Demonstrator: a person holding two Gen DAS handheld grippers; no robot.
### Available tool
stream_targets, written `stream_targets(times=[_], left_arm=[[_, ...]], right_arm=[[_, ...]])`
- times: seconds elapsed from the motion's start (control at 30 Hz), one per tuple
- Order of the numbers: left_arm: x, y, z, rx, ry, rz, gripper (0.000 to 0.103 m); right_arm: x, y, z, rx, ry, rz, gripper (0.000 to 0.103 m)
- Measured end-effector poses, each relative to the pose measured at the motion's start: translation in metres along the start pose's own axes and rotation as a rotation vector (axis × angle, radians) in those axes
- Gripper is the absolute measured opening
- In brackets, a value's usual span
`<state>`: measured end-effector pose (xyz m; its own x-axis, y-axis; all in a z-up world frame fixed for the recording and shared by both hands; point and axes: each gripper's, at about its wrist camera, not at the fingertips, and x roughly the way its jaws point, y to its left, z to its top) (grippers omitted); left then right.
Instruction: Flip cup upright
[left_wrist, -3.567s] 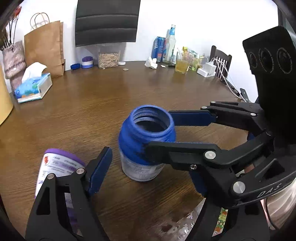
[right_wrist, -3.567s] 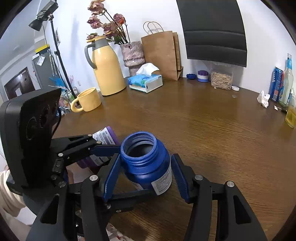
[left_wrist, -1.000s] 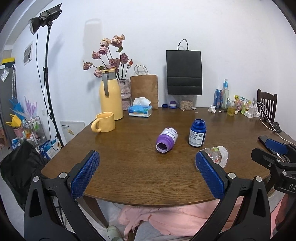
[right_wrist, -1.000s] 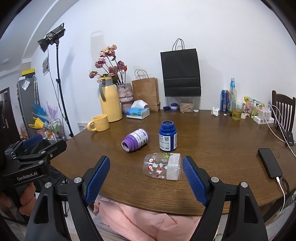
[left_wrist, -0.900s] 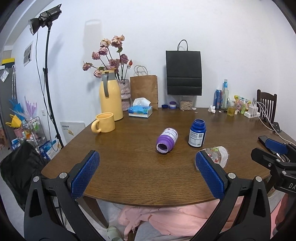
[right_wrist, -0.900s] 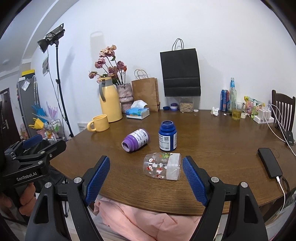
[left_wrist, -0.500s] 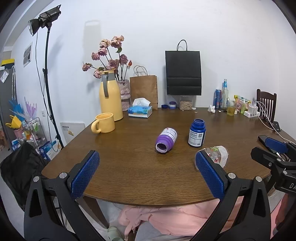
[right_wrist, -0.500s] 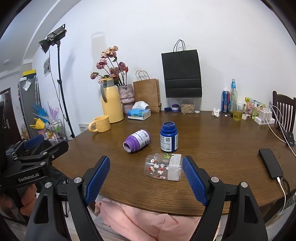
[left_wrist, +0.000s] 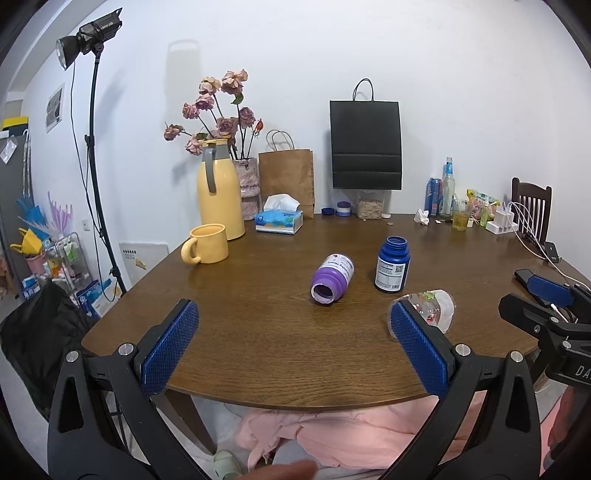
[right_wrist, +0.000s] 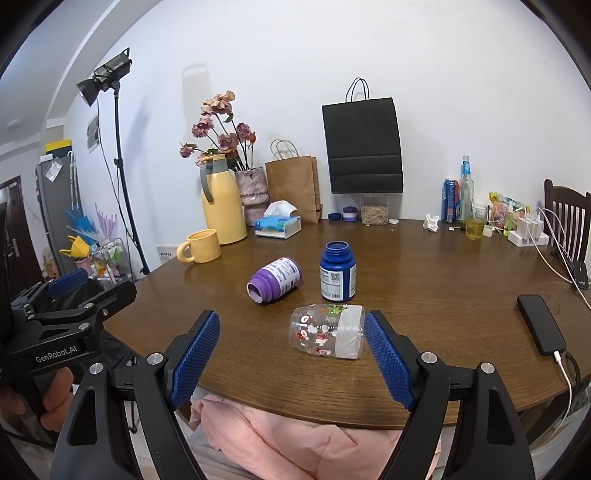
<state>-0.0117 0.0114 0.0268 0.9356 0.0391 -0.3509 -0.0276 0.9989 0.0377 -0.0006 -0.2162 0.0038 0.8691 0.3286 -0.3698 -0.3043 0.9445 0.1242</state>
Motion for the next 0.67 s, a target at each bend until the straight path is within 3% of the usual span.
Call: stream_targets(times=[0.67], left_arm=[[0.0024,-0.0004,0.0004,0.0,0.009,0.001,0.103]], right_arm=[[0.0048,-0.0019,-0.0017,0.005,0.015,0.001,0.085]])
